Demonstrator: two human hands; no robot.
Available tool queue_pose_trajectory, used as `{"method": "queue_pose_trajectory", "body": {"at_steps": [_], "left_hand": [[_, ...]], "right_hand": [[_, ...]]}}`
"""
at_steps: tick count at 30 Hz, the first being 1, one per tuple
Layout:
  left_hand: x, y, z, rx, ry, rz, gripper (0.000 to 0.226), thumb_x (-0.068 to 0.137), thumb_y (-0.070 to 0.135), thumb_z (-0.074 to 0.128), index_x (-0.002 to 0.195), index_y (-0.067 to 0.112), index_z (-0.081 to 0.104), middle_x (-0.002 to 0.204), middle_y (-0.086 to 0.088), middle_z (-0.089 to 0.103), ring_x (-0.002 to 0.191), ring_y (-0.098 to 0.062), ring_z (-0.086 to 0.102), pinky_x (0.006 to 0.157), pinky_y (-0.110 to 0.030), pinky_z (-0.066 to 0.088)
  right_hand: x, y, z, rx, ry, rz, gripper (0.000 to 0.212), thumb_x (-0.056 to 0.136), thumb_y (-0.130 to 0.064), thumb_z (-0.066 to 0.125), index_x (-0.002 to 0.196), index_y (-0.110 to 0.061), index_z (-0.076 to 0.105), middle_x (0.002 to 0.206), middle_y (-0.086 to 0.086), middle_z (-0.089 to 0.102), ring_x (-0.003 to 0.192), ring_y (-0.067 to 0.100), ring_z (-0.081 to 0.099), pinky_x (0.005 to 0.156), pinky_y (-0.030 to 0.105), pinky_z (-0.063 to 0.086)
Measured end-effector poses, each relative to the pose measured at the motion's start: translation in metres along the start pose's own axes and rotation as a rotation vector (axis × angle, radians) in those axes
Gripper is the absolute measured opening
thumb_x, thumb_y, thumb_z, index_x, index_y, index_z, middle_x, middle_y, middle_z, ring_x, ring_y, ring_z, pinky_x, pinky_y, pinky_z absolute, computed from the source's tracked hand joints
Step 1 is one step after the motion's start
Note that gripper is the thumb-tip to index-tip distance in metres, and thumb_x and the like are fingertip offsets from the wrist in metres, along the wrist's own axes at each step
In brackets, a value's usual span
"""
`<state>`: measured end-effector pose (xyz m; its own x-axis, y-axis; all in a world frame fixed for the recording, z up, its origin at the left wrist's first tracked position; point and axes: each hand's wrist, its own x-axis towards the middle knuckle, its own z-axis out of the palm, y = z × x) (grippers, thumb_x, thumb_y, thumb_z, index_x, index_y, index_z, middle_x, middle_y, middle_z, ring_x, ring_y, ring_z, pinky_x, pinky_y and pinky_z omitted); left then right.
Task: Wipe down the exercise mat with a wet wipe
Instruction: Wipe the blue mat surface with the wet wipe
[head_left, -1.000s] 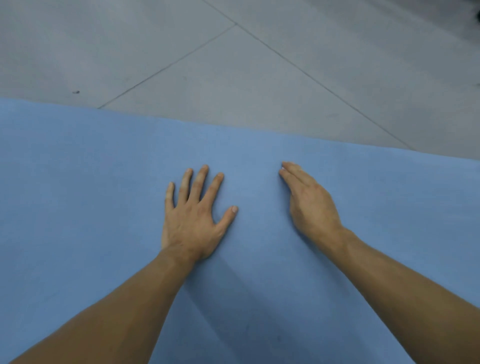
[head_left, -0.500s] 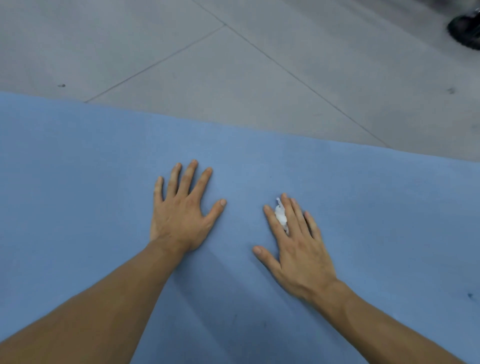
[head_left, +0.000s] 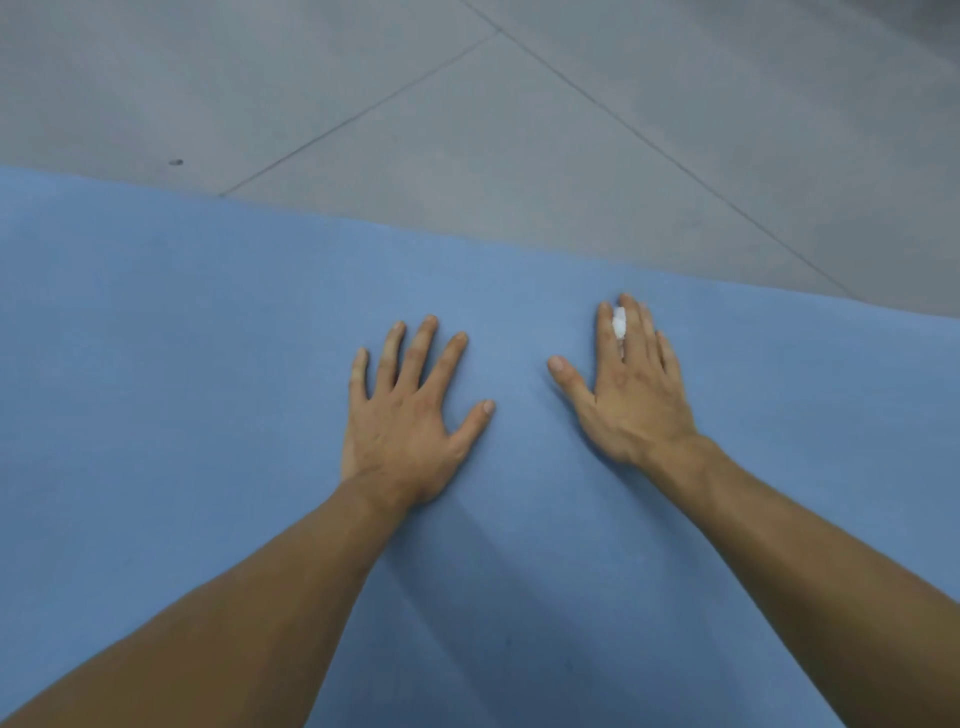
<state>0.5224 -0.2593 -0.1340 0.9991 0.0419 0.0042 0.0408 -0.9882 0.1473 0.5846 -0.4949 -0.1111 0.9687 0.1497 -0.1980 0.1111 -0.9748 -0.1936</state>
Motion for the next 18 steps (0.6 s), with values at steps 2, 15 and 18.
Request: {"method": "queue_pose_trajectory", "body": {"at_steps": [2,15,18], "left_hand": [[0.000,0.000,0.000,0.001,0.001,0.001,0.077,0.094,0.078,0.023,0.161,0.042,0.016,0.172,0.011,0.007,0.159,-0.019,0.001,0.126,-0.054,0.006],[0.000,0.001,-0.003,0.007,-0.025,0.005,0.077,0.094,0.077,0.018,0.162,0.042,0.013,0.172,0.011,0.003,0.159,-0.018,-0.003,0.127,-0.053,0.003],[-0.001,0.001,-0.003,0.011,-0.024,0.008,0.077,0.094,0.077,0.018,0.162,0.042,0.012,0.172,0.011,0.002,0.159,-0.018,-0.004,0.127,-0.053,0.002]], "right_hand": [[-0.021,-0.008,0.002,-0.009,-0.023,-0.128,0.101,0.089,-0.079,0.005,0.164,-0.012,0.008,0.172,0.009,-0.002,0.159,0.021,-0.006,0.127,0.036,-0.002],[-0.054,0.034,0.007,-0.062,0.045,-0.065,0.087,0.096,-0.071,0.008,0.164,-0.019,0.017,0.172,0.005,0.008,0.159,0.018,0.002,0.128,0.039,0.004],[-0.013,0.060,-0.007,-0.021,0.082,0.109,0.087,0.097,-0.074,0.006,0.164,-0.019,0.015,0.172,0.007,0.007,0.158,0.020,0.002,0.128,0.042,0.005]]}}
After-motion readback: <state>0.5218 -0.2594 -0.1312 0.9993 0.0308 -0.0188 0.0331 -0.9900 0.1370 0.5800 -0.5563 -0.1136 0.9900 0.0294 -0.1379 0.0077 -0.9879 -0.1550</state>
